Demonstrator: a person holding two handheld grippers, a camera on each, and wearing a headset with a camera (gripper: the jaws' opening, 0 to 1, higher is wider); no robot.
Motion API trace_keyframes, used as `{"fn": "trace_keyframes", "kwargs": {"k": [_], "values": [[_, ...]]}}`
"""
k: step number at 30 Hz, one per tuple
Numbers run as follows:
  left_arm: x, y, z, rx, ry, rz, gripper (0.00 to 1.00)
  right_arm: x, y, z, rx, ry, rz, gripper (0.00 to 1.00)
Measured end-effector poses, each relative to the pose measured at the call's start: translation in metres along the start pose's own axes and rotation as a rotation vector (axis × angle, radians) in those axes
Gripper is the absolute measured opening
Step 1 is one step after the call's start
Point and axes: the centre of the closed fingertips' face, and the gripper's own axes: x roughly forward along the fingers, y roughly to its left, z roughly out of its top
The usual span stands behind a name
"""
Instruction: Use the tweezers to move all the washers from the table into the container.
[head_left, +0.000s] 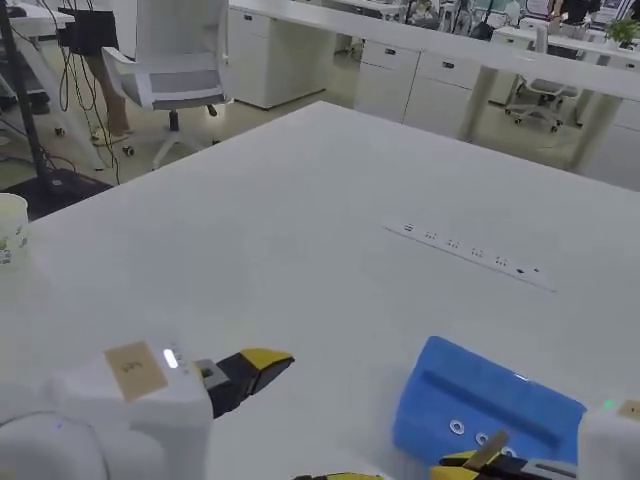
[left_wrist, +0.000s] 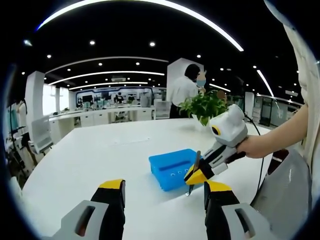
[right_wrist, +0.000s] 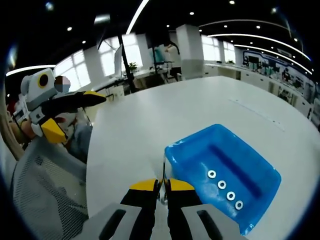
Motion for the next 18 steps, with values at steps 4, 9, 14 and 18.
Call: {"fn": "trace_keyframes", "kwargs": {"k": [4,9,14,18], "values": [[0.0003,-0.0006,-0.0008,-0.002,0.004,-0.003,0.63,0.0036,0.0026,-0.0012,0.014,0.003,0.024,0.04],[0.0009,-0.001,-0.002,-0.004,0.011,-0.005,0.63,0.0041,0.0057,0.0006,-0.037,0.009,0.01,0.04],[0.0014,-0.0014,-0.0033,-0.004,0.016,-0.009,0.63,0.003,0.0049,0.0055,-0.06,0.001,0.002,0.04],[0.0018,-0.0025,-0.0037,-0.003,0.018,-0.016,0.63,0.0044,0.005,0.0014,-0.089,0.024,-0.007,0.04]]}}
